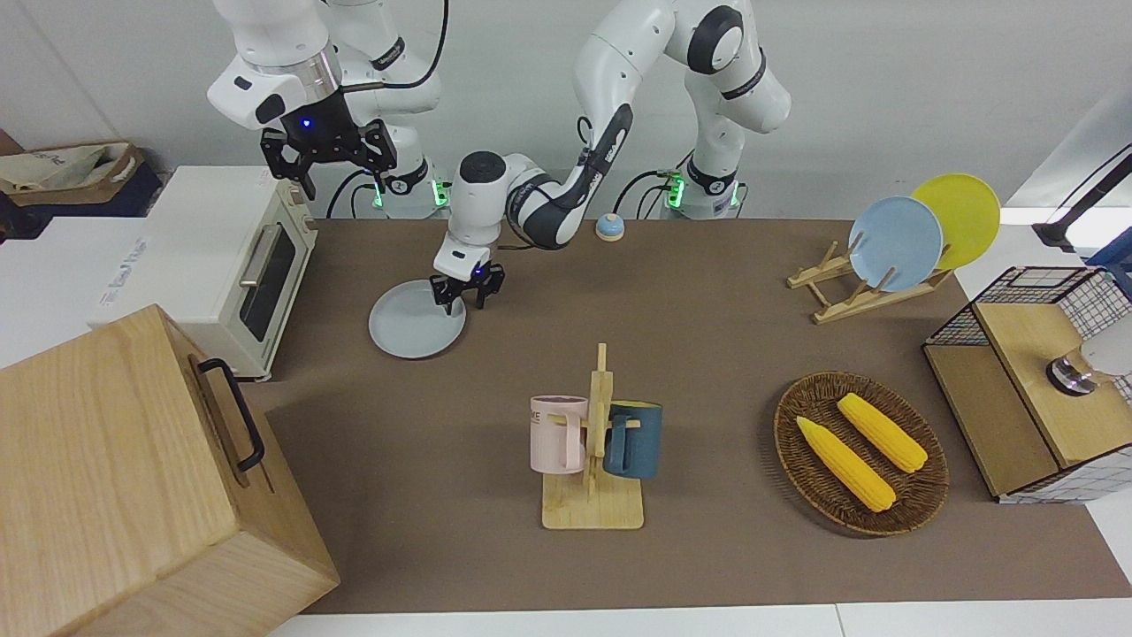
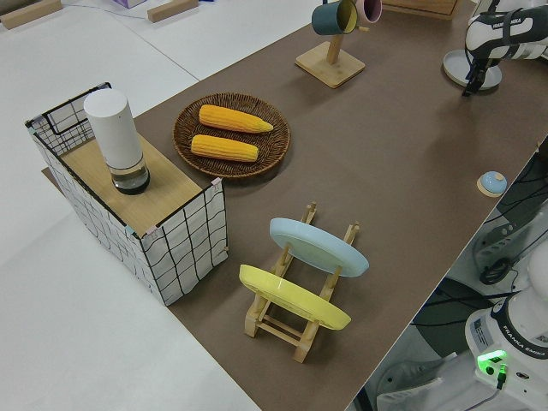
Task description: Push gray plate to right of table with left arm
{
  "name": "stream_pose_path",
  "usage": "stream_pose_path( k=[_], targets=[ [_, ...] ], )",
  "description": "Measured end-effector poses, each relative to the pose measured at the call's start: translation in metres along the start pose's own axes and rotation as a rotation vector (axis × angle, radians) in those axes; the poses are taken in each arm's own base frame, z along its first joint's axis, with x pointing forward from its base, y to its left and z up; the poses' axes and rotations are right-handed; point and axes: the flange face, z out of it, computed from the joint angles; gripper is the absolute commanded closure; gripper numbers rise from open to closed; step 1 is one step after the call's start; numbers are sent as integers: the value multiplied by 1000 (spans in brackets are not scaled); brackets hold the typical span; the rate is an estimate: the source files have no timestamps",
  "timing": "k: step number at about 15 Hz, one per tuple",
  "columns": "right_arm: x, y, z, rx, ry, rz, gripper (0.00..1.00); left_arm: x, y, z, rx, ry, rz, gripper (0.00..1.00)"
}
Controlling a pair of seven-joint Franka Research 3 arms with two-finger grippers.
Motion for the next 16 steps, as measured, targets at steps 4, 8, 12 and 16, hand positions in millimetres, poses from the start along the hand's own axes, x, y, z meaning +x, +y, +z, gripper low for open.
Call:
stream_pose_path(
  k=[4, 8, 12, 16],
  targets=[
    [0, 0, 0, 0, 0, 0, 17, 24, 1, -42, 49, 10, -23, 7],
    [0, 0, 0, 0, 0, 0, 17, 53, -13, -89, 150, 24, 16, 9],
    [0, 0, 0, 0, 0, 0, 17, 88, -30, -137, 212, 24, 40, 19],
    [0, 0, 0, 0, 0, 0, 17, 129, -59, -188, 284, 2, 72, 9]
  ],
)
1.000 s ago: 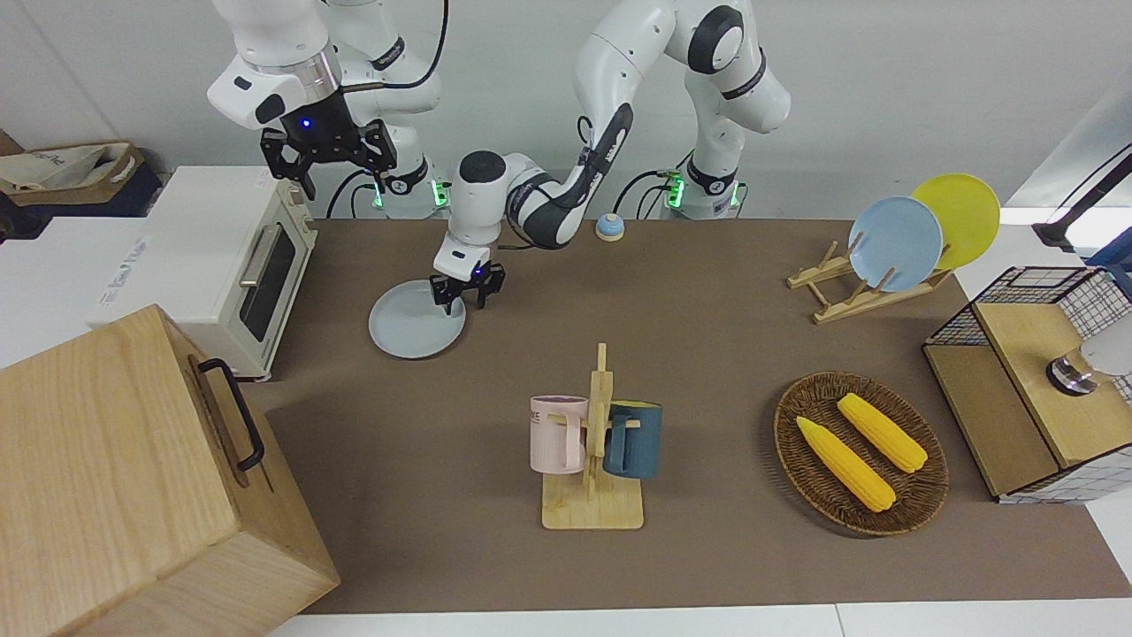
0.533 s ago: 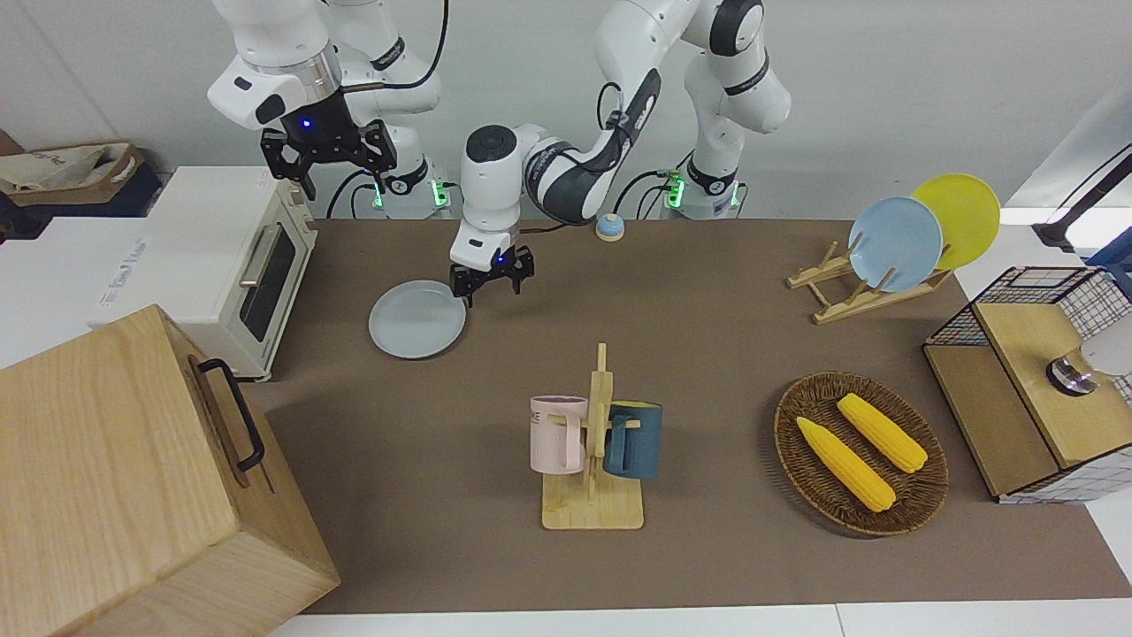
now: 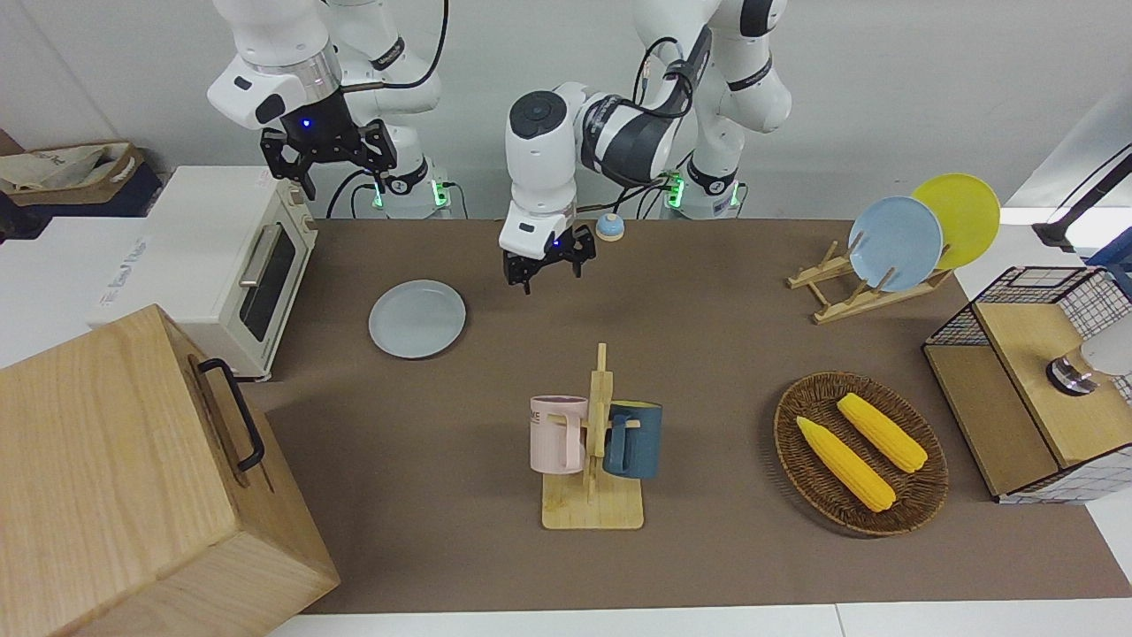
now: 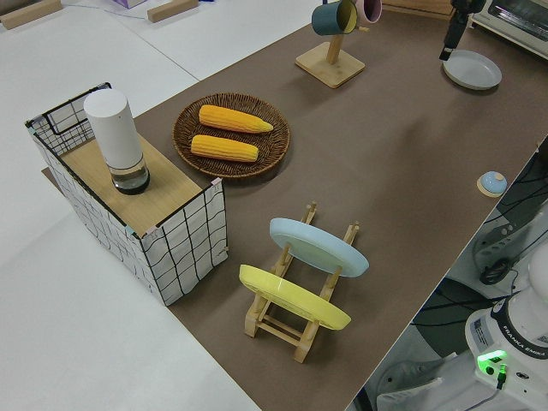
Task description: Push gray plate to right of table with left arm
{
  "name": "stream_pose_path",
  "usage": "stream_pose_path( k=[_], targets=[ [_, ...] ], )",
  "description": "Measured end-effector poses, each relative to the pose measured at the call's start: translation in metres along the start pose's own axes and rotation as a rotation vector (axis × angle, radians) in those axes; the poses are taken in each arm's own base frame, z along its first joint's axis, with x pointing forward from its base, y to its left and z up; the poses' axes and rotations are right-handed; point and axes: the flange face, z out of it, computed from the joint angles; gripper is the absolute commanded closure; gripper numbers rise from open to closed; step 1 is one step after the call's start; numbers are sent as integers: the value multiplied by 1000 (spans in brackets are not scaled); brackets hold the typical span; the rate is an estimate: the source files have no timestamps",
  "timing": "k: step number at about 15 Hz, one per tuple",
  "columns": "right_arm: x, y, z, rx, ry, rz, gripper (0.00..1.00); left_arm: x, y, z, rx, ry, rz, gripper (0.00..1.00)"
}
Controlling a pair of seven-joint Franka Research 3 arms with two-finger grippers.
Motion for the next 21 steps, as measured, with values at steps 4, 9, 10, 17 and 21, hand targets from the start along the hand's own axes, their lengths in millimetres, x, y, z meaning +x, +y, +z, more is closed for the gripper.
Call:
stream_pose_path(
  k=[4, 9, 10, 17, 21],
  targets=[
    [0, 0, 0, 0, 0, 0, 17, 43, -51, -38, -4, 18, 1, 11],
    [0, 0, 0, 0, 0, 0, 17, 72, -114, -66, 40, -29, 11, 2],
    [0, 0, 0, 0, 0, 0, 17, 81, -133, -74, 46, -43, 30, 2],
    [0, 0, 0, 0, 0, 0, 17, 121, -249, -127, -10, -70, 132, 2],
    [0, 0, 0, 0, 0, 0, 17, 144, -317, -147, -55, -54, 187, 2]
  ],
)
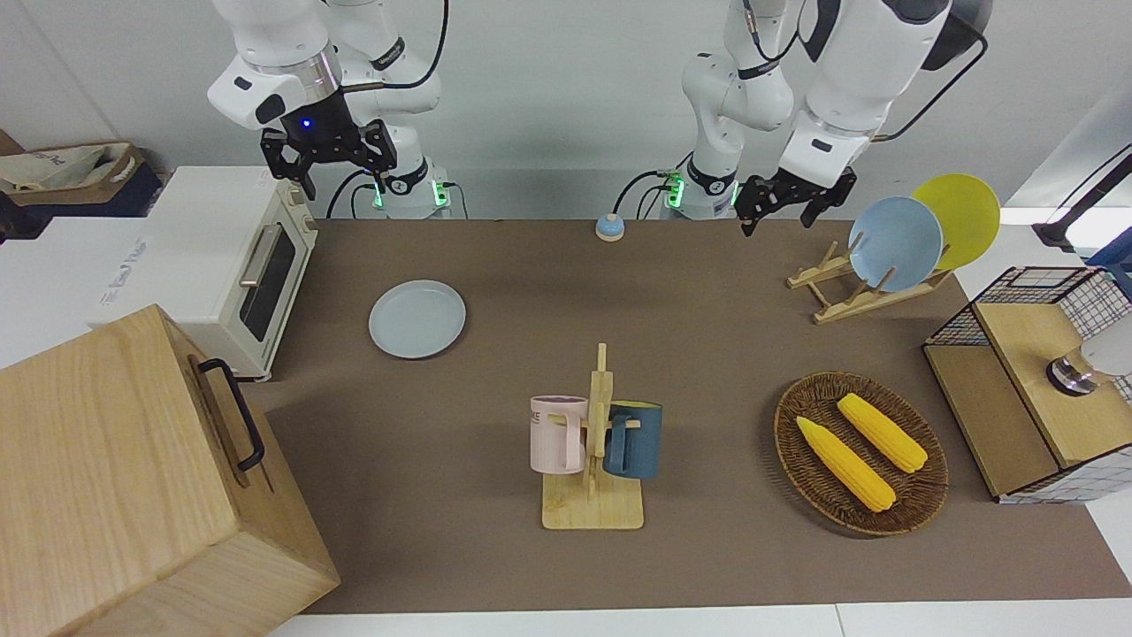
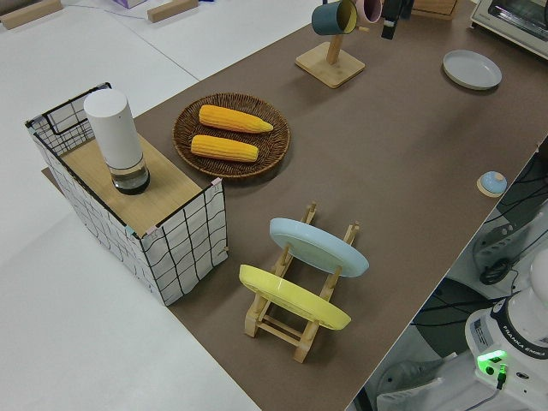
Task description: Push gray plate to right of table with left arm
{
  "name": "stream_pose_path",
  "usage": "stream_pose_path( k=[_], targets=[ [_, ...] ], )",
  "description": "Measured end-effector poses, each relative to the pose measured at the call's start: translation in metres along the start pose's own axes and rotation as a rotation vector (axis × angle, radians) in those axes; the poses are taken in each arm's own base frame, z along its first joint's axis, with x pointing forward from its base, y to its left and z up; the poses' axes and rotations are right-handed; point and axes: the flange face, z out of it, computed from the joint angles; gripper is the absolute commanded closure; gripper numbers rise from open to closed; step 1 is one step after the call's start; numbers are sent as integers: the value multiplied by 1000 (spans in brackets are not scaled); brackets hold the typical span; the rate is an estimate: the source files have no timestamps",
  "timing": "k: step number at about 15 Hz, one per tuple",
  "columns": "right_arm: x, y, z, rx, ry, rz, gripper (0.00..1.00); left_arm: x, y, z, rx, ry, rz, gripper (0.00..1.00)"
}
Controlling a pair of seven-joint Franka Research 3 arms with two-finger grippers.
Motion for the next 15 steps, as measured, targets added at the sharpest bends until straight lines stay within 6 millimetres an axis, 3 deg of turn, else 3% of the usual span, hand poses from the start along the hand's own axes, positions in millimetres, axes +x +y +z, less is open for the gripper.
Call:
stream_pose_path(
  k=[5, 6, 8, 12, 15],
  targets=[
    [0, 0, 0, 0, 0, 0, 17, 6, -93, -14, -36, 13, 73, 2],
    [0, 0, 0, 0, 0, 0, 17, 4, -105, -15, -42, 13, 82, 2],
    [0, 0, 0, 0, 0, 0, 17, -7, -150, -17, -78, 17, 97, 2],
    [0, 0, 0, 0, 0, 0, 17, -26, -178, -19, -36, 20, 156, 2],
    [0, 0, 0, 0, 0, 0, 17, -32, -182, -21, -23, 26, 187, 0]
  ],
)
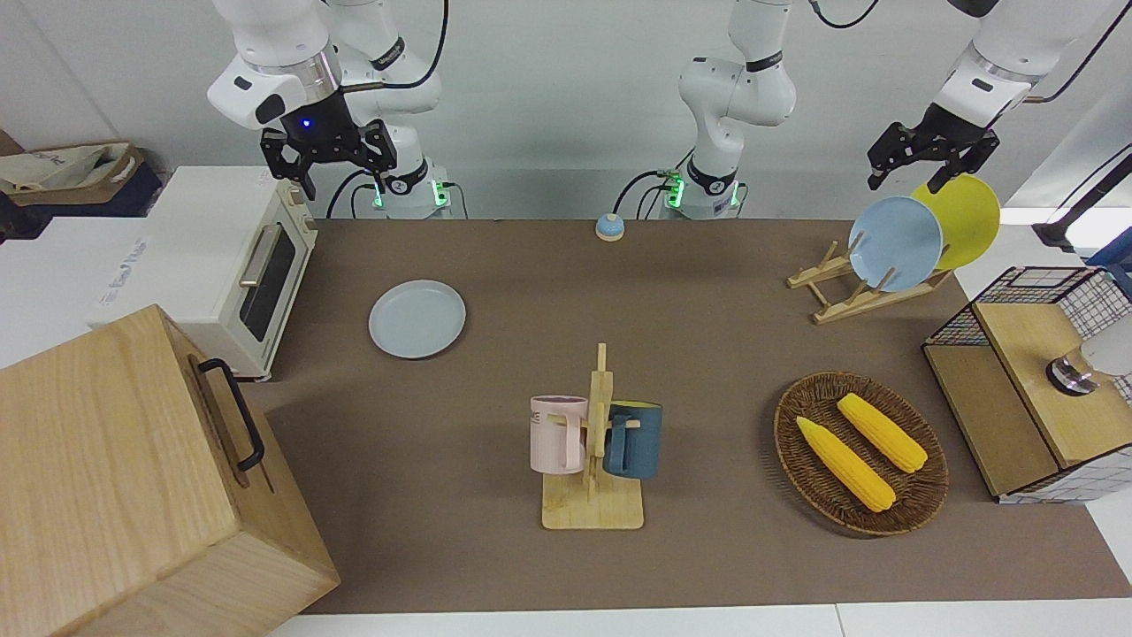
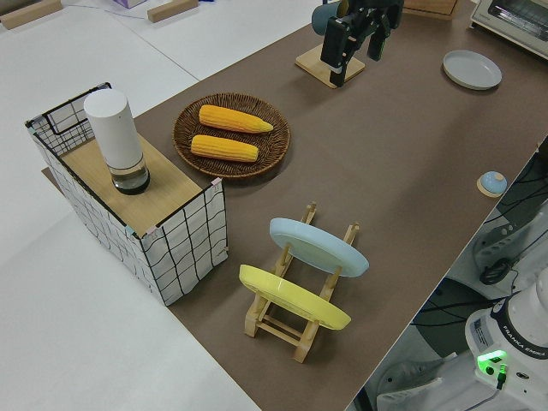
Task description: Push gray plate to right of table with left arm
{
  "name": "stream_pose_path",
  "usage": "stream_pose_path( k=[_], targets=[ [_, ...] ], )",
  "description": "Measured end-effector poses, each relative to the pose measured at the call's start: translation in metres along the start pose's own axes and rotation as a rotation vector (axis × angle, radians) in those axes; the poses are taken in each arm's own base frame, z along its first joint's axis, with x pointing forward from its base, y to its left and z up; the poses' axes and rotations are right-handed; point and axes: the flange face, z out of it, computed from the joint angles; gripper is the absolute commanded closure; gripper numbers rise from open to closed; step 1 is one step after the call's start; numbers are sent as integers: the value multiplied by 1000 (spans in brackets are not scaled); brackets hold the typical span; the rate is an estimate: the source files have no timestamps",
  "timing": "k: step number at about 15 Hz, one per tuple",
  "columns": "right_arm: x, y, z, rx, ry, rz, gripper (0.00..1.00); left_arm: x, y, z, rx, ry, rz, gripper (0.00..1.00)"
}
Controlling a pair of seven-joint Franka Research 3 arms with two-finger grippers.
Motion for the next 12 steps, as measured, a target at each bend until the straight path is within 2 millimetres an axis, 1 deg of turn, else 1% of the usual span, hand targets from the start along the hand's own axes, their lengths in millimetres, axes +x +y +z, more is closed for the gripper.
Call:
stream_pose_path(
  k=[4, 9, 10, 12],
  targets=[
    [0, 0, 0, 0, 0, 0, 17, 7, 20, 2, 10, 11, 38, 0],
    [0, 0, 0, 0, 0, 0, 17, 15, 62, 9, 28, 4, 2, 0],
    [0, 0, 0, 0, 0, 0, 17, 17, 68, 11, 31, -1, -12, 0],
    [0, 0, 0, 0, 0, 0, 17, 20, 73, 16, 34, -8, -37, 0]
  ],
)
